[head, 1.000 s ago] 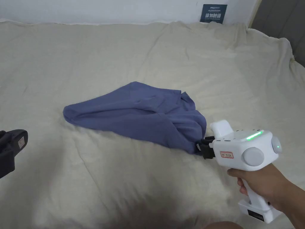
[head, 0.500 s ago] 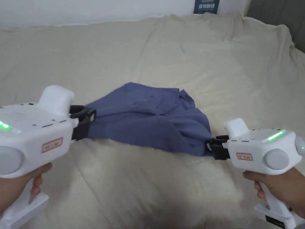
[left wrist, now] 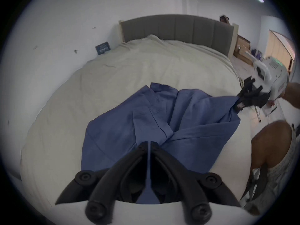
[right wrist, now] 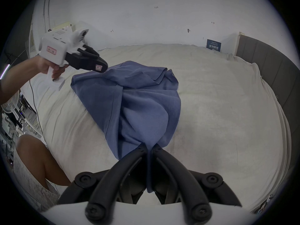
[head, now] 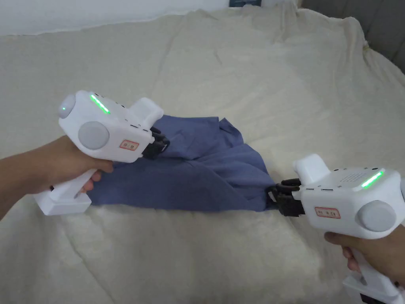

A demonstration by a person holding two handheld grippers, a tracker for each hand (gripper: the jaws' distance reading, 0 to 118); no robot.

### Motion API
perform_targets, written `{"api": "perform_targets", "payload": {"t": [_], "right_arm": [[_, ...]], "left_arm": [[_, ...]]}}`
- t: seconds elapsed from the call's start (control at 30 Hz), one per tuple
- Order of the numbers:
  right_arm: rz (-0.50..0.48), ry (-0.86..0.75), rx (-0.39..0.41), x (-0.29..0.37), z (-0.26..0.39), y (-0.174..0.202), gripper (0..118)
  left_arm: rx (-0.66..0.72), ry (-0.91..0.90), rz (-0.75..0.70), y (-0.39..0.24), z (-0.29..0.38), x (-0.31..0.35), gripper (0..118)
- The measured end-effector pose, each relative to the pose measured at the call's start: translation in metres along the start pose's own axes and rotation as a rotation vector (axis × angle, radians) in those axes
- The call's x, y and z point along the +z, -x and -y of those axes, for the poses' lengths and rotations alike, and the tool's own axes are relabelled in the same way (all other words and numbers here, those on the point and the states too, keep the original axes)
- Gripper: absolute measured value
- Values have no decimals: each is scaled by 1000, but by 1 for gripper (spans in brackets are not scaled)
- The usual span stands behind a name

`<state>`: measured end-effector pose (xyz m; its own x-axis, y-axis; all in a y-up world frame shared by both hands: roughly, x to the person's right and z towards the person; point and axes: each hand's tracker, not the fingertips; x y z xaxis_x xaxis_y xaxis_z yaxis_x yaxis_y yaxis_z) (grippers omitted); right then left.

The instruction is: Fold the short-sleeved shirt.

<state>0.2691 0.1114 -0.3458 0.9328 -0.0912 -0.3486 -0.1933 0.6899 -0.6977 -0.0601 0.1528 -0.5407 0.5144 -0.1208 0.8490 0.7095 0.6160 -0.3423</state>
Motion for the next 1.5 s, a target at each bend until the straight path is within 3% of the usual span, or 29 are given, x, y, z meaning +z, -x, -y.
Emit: {"api": "perform_targets", "payload": {"t": [0.07,0.1,0.5,0.6,0.63,0.67,0.7,0.73,0.83,1.0,1.23,1.43,1.5], "right_arm": [[2,3,-4,-1,0,-1,5],[1,3,-6,-2,0,-2,5],[-10,6,-23,-10,-6,-7,5],[-11,-1,-23,-9,-9,-6,5],[-13,-2,-23,-10,-9,-7,5],[-16,-2,-25,-10,-10,-8,5],[-19,-4,-26,-10,-10,-9,5],[-21,-6,-27,-10,-11,-9,5],[-23,-7,-26,-12,-12,-11,5],[-23,-11,-38,-11,-10,-11,5],[-33,-23,-56,-10,-8,-12,5],[-35,-64,-89,-7,-16,-17,5],[-35,-81,-103,-7,-19,-19,5]], "left_arm": [[-54,51,14,3,-6,-12,67],[-59,73,21,4,-8,-17,83],[-60,182,-9,14,-31,-62,83],[-52,180,-12,22,-29,-67,80],[-48,186,-8,24,-30,-67,73],[-35,193,4,25,-32,-66,55],[-35,185,2,25,-33,-65,16],[-56,166,-50,25,-34,-64,13],[12,177,20,29,-34,-56,13],[24,148,-20,40,-31,-58,13],[199,58,64,60,-22,-40,12],[317,-67,6,74,-13,-16,12],[395,-96,67,76,-12,-5,12]]}}
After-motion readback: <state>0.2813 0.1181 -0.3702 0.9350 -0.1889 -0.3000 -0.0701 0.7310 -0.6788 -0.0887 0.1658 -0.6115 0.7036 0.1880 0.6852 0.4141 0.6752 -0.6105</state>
